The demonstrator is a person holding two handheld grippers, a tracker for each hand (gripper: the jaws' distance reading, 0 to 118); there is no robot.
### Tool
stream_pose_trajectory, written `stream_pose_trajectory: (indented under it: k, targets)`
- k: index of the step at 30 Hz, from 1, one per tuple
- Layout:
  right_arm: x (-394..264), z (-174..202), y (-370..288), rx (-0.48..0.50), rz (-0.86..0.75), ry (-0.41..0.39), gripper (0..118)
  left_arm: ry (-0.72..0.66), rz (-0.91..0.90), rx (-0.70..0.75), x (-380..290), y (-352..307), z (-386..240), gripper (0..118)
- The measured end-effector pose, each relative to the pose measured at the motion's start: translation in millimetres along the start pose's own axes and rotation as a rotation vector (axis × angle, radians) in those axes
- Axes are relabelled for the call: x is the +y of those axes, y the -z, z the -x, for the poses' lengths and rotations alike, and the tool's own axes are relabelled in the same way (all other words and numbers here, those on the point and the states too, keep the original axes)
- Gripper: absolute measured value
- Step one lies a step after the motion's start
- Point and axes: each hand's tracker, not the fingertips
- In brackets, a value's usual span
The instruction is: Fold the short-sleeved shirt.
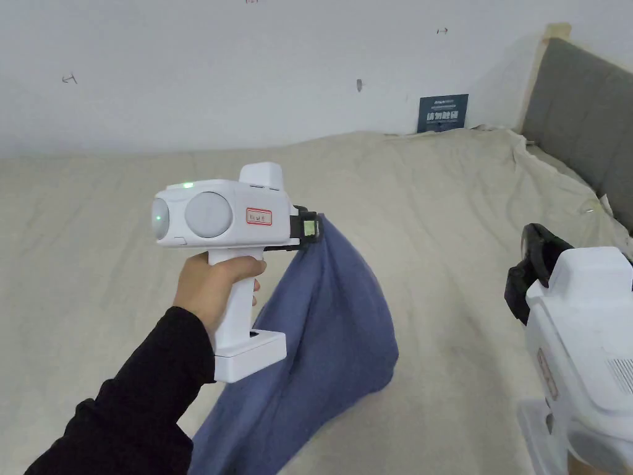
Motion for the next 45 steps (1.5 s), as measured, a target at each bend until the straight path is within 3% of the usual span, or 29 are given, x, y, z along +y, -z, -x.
stream_pose_trajectory:
  k: [11,21,27,30,32,34,40,45]
  targets:
    - [-14.5,-25.7,-11.2,-0.066,0.036,-0.011,0,0.073,0.252,-0.067,-65.7,97.8,-35.0,0]
    - [-35.8,-38.9,-20.2,-0.086,0.097,-0.002,0,0.119,0.594,0.157,-173.8,191.6,-13.7,0]
    - [-37.7,-36.9,-21.5,-0.079,0.109,-0.012,0,0.119,0.596,0.189,-189.4,196.1,-11.9,0]
    - [-35.6,-34.5,-20.9,-0.073,0.105,-0.014,0,0.119,0.556,0.182,-181.6,183.0,-16.3,30]
    - [-32.9,-33.1,-20.6,-0.067,0.098,-0.013,0,0.127,0.506,0.196,-173.6,168.9,-18.8,78]
    - [-29.5,-31.0,-19.8,-0.061,0.092,-0.013,0,0.136,0.437,0.211,-164.1,151.5,-20.9,114]
    - [-17.3,-24.7,-19.3,-0.046,0.057,-0.023,0,0.016,0.116,0.173,-119.3,73.0,-15.8,118]
    - [-8.8,-21.2,-16.7,-0.031,0.03,-0.024,0,0.023,-0.122,0.237,-101.9,9.8,-7.5,118]
